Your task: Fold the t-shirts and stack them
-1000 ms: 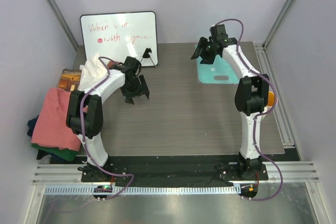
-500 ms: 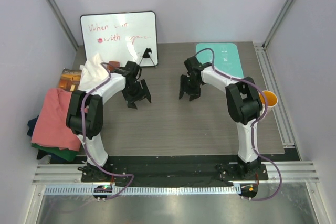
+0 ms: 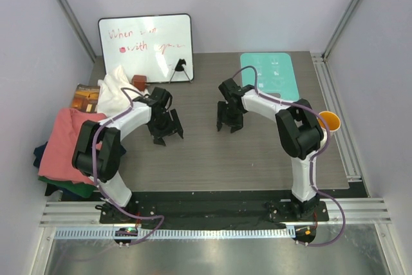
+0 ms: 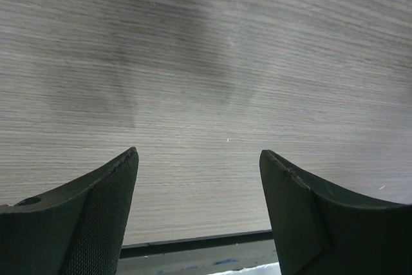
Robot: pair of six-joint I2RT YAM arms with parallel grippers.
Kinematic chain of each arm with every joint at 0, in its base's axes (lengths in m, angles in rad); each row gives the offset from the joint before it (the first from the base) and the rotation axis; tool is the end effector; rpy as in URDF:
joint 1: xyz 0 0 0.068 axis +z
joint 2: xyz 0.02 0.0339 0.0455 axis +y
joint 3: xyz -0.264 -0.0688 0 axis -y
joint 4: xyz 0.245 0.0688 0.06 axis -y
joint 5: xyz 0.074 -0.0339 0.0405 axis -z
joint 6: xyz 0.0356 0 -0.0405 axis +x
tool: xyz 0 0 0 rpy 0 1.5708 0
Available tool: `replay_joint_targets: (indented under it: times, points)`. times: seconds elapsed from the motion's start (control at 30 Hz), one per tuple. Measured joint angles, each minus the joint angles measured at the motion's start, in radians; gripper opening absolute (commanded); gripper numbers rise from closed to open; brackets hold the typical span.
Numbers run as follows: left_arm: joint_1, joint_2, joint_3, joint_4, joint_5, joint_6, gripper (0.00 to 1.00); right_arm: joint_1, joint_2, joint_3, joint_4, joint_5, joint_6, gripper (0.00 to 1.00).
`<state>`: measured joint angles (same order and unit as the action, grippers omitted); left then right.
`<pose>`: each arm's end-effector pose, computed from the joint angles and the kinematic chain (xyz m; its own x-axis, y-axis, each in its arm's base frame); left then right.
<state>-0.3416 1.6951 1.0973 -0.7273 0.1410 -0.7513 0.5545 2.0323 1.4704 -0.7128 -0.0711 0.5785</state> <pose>0.2957 -0.1104 0.1812 -0.9163 -0.3915 -0.0847 -0.3579 0.8952 -0.2656 0.3462 0.2174 0.1654 -0.9776 0.0360 -0.2072 -0.0099 0.9762 0.2164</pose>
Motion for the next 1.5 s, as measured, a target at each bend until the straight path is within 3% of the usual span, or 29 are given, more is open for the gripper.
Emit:
replay_joint_targets:
  times: [0.3,0.5,0.67,0.83,0.93,1.03,1.2,1.27,1.5]
  points:
    - [0.0,-0.036,-0.006,0.091,-0.092,-0.005,0.77,0.007,-0.122,-0.201,0.195,0.006,0.016,0.61]
    - [-0.01,-0.149,-0.156,0.223,-0.144,-0.045,0.77,0.008,-0.14,-0.244,0.284,-0.014,-0.027,0.61]
    - [-0.014,-0.254,-0.211,0.207,-0.186,-0.053,0.81,0.008,-0.251,-0.434,0.486,-0.063,-0.007,0.61]
    - [-0.012,-0.436,-0.142,0.152,-0.275,-0.048,0.87,0.044,-0.406,-0.641,0.58,-0.12,0.036,0.61]
    - [0.002,-0.449,-0.02,0.122,-0.335,-0.037,0.87,0.075,-0.507,-0.737,0.562,-0.133,0.059,0.61]
    - [0.026,-0.384,0.148,0.097,-0.414,-0.012,0.87,0.092,-0.608,-0.811,0.525,-0.135,0.08,0.61]
    - [0.071,-0.148,0.418,0.068,-0.505,0.032,0.88,0.092,-0.801,-0.866,0.493,-0.134,0.115,0.61]
    - [0.086,-0.045,0.499,0.061,-0.527,0.052,0.93,0.092,-0.852,-0.869,0.49,-0.134,0.121,0.61]
    - [0.164,0.258,0.706,0.007,-0.51,0.073,0.93,0.092,-0.956,-0.932,0.476,-0.133,0.137,0.61]
